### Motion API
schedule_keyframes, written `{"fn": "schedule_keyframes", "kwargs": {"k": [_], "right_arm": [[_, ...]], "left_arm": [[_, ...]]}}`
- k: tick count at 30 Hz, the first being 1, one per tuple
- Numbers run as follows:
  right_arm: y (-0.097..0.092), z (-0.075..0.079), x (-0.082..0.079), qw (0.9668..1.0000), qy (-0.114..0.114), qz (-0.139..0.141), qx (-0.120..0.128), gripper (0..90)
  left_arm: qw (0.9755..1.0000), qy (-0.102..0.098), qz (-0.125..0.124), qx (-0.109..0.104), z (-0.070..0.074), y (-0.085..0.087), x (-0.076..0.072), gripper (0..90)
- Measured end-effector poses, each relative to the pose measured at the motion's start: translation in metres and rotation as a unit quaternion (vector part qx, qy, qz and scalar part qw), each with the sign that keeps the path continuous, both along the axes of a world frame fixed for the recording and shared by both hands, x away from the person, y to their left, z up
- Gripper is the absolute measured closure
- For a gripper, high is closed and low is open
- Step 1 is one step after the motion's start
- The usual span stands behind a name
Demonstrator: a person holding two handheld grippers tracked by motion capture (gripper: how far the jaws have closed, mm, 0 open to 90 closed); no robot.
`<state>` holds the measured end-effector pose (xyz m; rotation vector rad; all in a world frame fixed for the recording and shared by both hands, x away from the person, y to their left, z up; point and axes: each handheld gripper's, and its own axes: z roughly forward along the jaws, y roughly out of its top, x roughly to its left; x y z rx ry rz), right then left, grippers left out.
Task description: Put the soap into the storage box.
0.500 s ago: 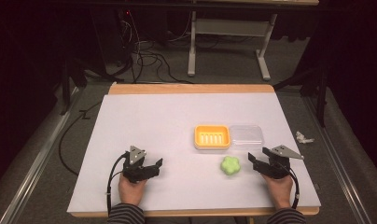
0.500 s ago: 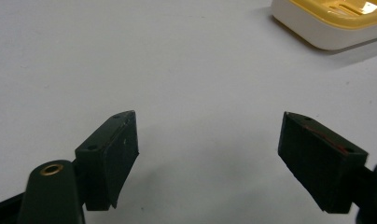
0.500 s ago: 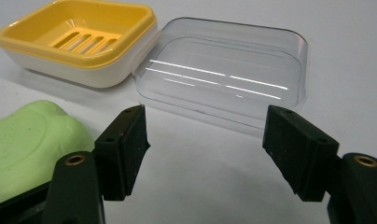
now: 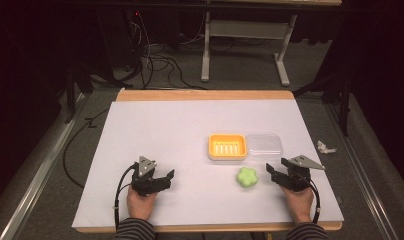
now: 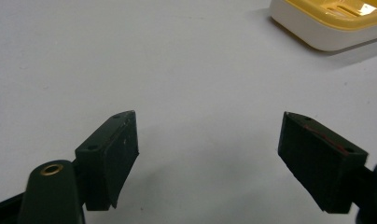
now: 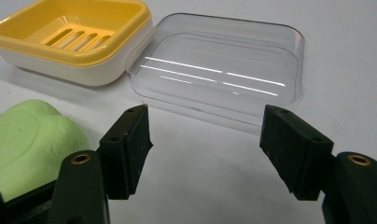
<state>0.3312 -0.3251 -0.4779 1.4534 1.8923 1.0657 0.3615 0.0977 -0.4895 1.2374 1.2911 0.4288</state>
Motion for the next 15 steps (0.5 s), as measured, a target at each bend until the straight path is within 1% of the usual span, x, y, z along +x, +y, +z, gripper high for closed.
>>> {"fn": "schedule_keyframes", "kwargs": {"k": [5,6,9,12,15], "right_arm": [[0.0004,0.0001,0.0005,1.0000,0.002,0.000,-0.002,35.8],[0.0010,0.0004,0.0009,1.0000,0.003,0.006,-0.004,36.3],[0.0007,0.0012,0.0007,0.9999,0.001,0.010,-0.003,36.8],[0.0011,0.0017,0.0001,1.0000,0.001,0.007,-0.002,36.5],[0.0021,0.0019,-0.0009,0.9998,0.008,0.016,0.003,35.1]], "left_arm": [[1.0000,0.000,0.001,-0.004,0.0001,-0.0001,0.0003,20.6],[1.0000,0.001,0.000,-0.002,0.0000,0.0001,0.0005,20.6],[1.0000,0.002,0.002,-0.002,-0.0001,-0.0002,0.0007,20.6],[1.0000,0.002,0.003,-0.002,0.0000,-0.0003,0.0008,20.6],[1.0000,0.003,0.002,-0.001,-0.0002,-0.0001,0.0009,20.5]]}}
